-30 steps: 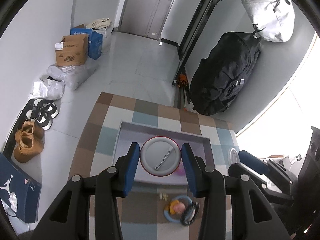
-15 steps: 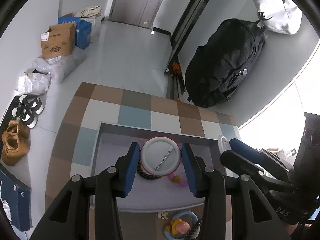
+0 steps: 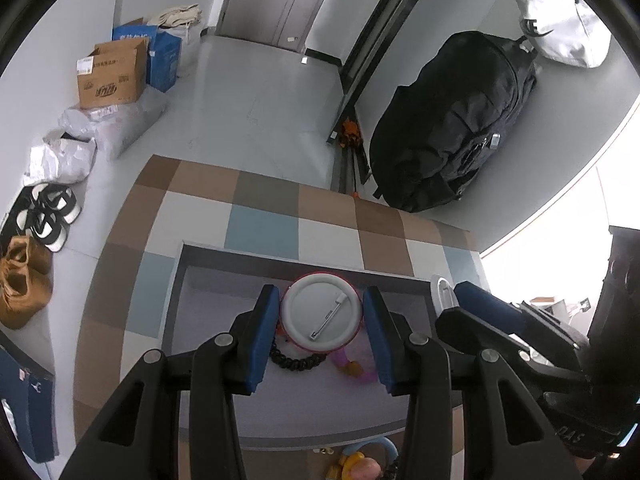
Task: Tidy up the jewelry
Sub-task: 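Lower both lids into the gray box and open both tools, then withdraw both tools and move toward the pig toy and coiled bracelet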
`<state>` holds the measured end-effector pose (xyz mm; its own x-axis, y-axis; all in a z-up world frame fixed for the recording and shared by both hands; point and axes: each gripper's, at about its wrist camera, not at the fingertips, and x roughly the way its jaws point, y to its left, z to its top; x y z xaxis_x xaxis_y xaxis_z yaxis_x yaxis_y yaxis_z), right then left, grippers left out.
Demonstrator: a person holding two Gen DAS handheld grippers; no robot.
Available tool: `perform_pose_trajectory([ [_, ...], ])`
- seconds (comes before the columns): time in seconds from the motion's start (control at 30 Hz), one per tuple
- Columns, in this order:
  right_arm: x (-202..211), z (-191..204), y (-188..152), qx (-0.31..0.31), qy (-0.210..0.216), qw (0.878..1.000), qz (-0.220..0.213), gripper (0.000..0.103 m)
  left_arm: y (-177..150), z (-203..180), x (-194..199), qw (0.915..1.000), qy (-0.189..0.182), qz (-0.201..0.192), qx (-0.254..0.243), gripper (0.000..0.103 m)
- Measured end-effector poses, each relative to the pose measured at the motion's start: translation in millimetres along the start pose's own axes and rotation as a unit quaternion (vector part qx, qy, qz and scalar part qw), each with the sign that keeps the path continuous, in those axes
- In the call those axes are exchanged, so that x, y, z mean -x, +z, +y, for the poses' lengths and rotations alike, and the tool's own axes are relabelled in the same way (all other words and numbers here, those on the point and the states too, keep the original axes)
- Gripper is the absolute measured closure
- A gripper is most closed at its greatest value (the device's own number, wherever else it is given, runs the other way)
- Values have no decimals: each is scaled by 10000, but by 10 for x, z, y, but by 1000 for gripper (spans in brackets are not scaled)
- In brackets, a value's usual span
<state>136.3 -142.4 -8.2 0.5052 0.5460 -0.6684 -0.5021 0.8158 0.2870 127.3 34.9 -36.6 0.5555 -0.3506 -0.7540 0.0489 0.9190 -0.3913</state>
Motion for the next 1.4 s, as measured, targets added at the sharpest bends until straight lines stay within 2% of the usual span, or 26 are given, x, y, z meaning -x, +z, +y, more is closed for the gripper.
perform_pose_trajectory([
  [0.37,37,49,18,68,57,9998,-162,60,20,-20,73,9996,-70,-260,27,65],
  [0.4,47,49,21,77,71,9998,-181,58,25,-1,76,9996,-88,-269,67,64],
  [0.47,64,35,26,58,29,9997,-230,48,37,29,80,9993,-171,-276,167,63],
  [0.5,80,21,27,30,36,9997,-244,43,44,44,83,9991,-206,-283,227,59],
  [0.57,104,-15,32,-56,48,9996,-275,43,50,65,102,9987,-254,-311,324,55],
  [0.63,138,-50,33,-128,-15,9993,-341,33,47,81,134,9983,-266,-354,381,50],
  [0.67,157,-69,32,-164,-19,9992,-372,31,43,90,155,9980,-278,-383,412,47],
  [0.77,183,-118,26,-283,-27,9989,-373,29,26,103,189,9977,-222,-455,447,39],
  [0.87,217,-130,8,-331,-47,9987,-396,26,17,118,205,9975,-108,-462,528,38],
  [0.93,265,-120,-23,-309,-86,9983,-477,20,0,113,217,9976,-14,-446,532,38],
  [1.33,506,32,-244,-63,-97,9978,-651,17,-215,-48,519,9947,469,-906,96,37],
  [1.4,542,58,-283,-10,-125,9977,-662,16,-265,-66,541,9941,561,-919,107,30],
])
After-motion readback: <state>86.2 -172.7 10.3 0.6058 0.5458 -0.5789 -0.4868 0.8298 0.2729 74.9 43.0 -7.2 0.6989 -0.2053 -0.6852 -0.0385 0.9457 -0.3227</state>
